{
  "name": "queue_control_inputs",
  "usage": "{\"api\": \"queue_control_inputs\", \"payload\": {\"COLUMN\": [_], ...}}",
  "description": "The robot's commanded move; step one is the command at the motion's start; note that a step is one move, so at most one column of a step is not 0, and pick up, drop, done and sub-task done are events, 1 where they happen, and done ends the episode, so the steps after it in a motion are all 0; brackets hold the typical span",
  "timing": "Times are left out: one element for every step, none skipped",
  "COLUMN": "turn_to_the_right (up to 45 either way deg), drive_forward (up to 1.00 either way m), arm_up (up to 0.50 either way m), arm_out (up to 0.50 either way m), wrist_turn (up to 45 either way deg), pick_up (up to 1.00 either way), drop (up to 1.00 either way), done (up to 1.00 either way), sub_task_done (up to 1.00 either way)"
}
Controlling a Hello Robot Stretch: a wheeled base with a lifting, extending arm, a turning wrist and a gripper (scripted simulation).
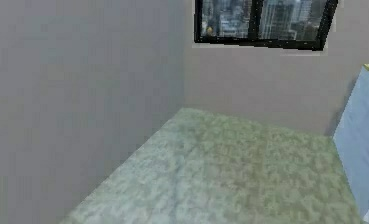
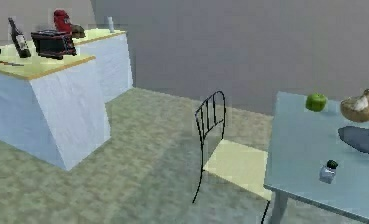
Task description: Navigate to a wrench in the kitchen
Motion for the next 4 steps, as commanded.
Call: {"api": "queue_control_inputs", "payload": {"turn_to_the_right": [45.0,21.0,0.0,45.0], "drive_forward": [0.00,0.00,1.00,0.00], "arm_up": [0.00,0.00,0.00,0.00], "arm_out": [0.00,0.00,0.00,0.00], "wrist_turn": [0.0,0.0,0.0,0.0], "pick_up": [0.00,0.00,0.00,0.00], "drop": [0.00,0.00,0.00,0.00], "done": [0.00,0.00,0.00,0.00], "sub_task_done": [0.00,0.00,0.00,0.00]}}
